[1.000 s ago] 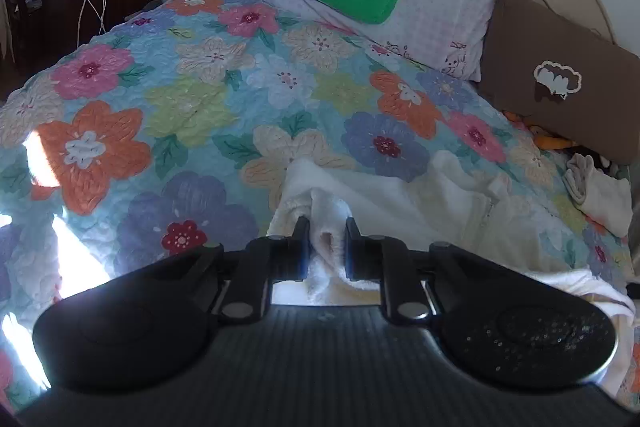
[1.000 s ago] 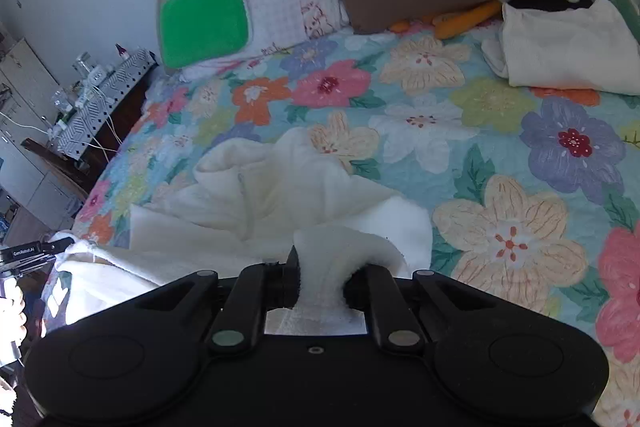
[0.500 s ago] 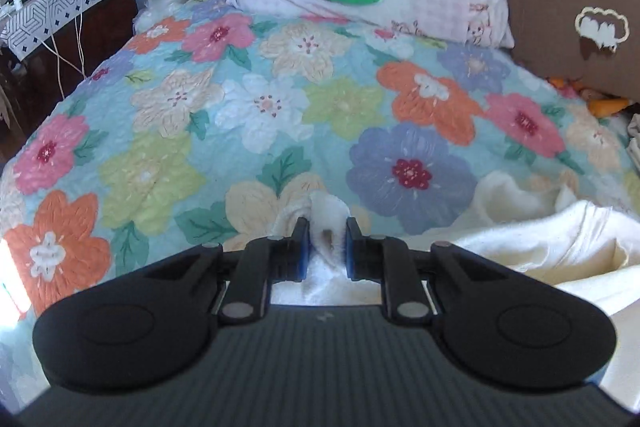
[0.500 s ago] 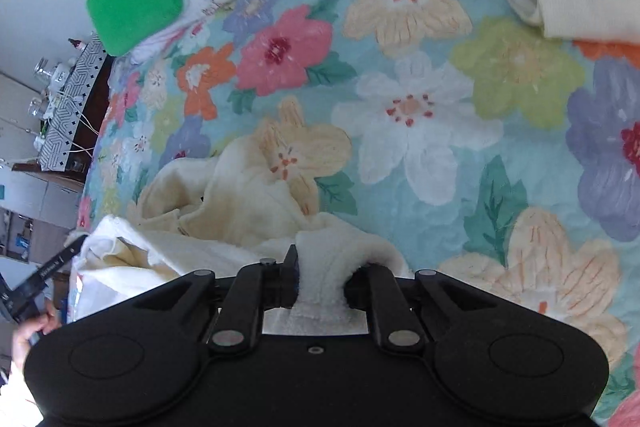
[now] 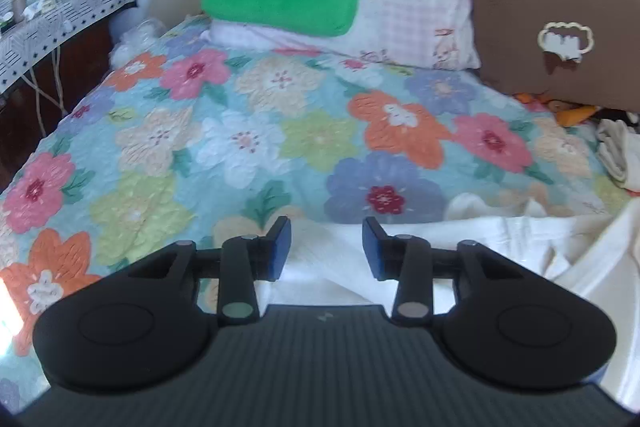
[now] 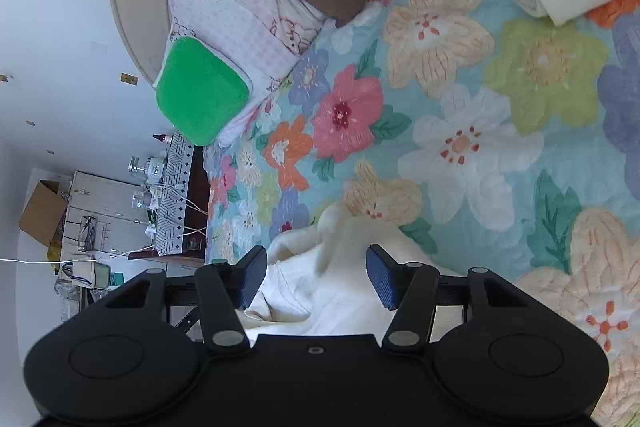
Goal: Fold clothes
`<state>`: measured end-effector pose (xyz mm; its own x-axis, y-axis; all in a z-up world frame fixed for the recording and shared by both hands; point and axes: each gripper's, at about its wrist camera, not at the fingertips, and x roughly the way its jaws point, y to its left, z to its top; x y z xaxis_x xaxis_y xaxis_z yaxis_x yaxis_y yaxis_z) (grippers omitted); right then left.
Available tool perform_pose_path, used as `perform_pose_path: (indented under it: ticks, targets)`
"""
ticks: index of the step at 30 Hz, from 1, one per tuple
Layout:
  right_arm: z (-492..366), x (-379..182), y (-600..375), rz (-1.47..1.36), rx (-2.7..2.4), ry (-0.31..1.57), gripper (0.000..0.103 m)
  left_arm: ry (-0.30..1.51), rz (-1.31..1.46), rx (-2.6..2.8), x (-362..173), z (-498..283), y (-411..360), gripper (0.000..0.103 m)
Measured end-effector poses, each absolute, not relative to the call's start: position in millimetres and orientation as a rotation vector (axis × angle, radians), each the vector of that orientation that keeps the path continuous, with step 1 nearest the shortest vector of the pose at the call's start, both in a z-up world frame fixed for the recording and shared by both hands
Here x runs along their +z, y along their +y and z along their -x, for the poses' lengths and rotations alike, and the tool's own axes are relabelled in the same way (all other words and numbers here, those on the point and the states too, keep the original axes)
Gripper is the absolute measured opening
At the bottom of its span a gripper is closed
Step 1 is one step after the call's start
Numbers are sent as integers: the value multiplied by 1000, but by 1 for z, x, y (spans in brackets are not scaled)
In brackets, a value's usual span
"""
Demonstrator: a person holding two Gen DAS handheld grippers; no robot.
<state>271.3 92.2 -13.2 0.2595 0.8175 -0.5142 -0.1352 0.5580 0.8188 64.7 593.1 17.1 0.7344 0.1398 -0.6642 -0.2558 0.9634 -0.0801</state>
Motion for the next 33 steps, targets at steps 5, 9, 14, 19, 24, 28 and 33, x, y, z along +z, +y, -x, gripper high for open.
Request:
perform_pose_path:
  ticks: [5, 9, 14, 19, 24, 28, 33]
  targets:
    - [-229, 14, 121, -315, 753, 1015, 61, 759, 48, 28, 16, -63, 541, 52]
    - [-191, 3, 170, 58, 802, 962, 61, 877, -188, -68, -14, -75, 488, 55]
    - [-185, -23, 222, 307, 751, 861, 61, 907, -328, 8, -40, -99, 458, 60]
    - [-189, -57, 266, 475, 764, 861, 53, 976, -276, 121, -60, -125, 474, 62]
    - [-179, -46, 263, 400, 687, 768, 12, 810, -19, 161, -37, -108, 493, 11]
    - [-180, -13, 246, 256, 665, 667, 11, 542, 50, 214, -4, -87, 504, 12]
    - [-206, -20, 257, 231, 649, 775, 29, 739, -16, 315, -12, -118, 502, 28]
